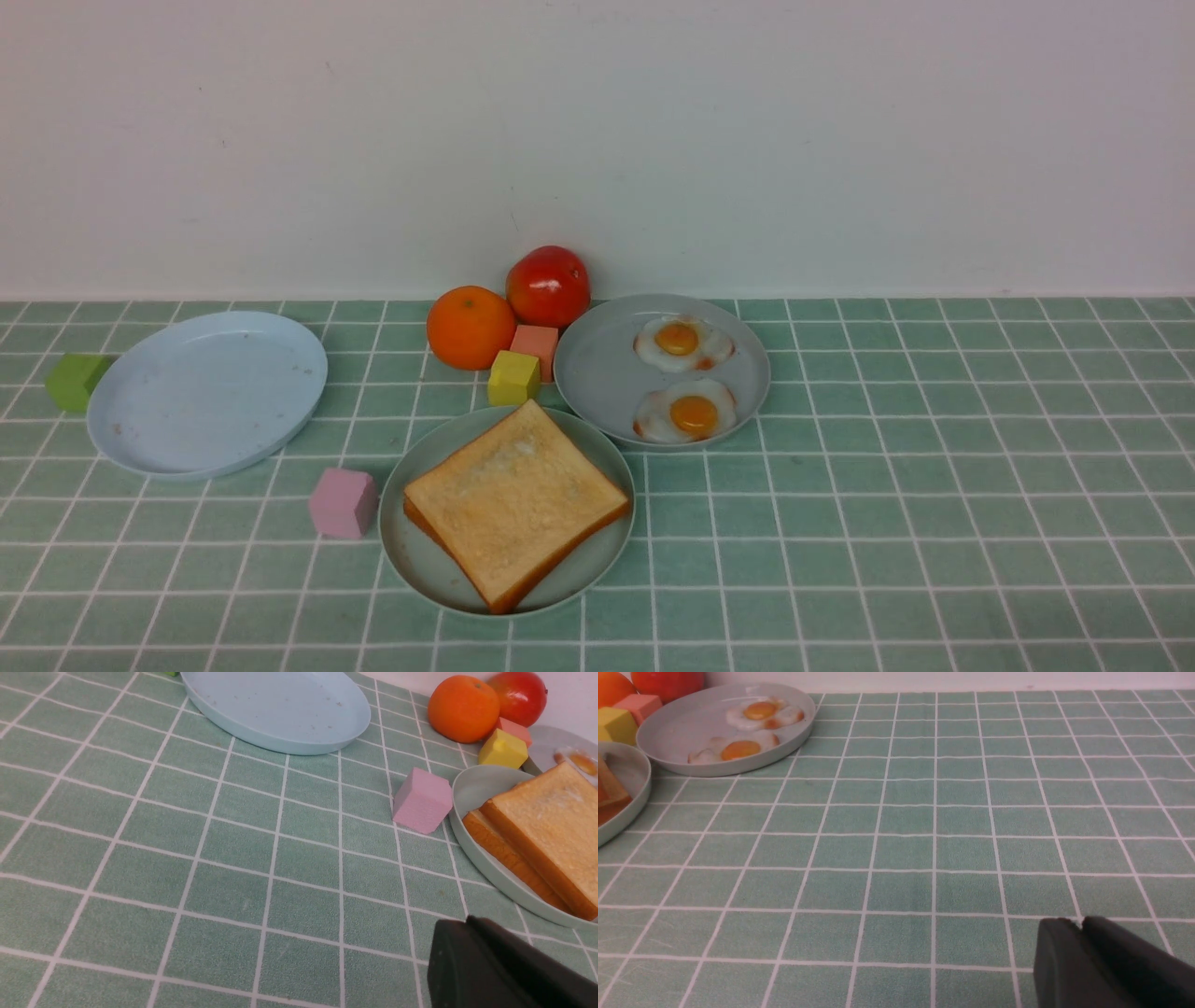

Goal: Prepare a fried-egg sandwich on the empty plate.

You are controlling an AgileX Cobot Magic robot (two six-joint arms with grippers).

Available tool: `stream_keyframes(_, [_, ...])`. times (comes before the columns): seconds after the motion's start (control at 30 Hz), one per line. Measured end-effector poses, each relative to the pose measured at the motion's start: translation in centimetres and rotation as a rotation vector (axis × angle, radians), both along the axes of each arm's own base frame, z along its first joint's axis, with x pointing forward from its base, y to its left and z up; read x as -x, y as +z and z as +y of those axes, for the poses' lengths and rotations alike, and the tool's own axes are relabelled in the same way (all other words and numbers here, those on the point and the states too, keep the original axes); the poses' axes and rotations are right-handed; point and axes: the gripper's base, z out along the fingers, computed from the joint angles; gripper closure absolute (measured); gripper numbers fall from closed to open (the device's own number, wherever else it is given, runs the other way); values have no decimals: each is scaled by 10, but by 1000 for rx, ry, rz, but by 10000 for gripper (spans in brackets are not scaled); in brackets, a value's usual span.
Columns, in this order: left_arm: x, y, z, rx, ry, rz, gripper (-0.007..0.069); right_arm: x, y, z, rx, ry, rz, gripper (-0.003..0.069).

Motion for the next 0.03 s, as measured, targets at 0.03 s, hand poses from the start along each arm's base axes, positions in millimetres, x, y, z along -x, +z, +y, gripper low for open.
stream_keyframes(0.03, [0,0,0,0,0,0,605,0,0,0,0,0,0,577])
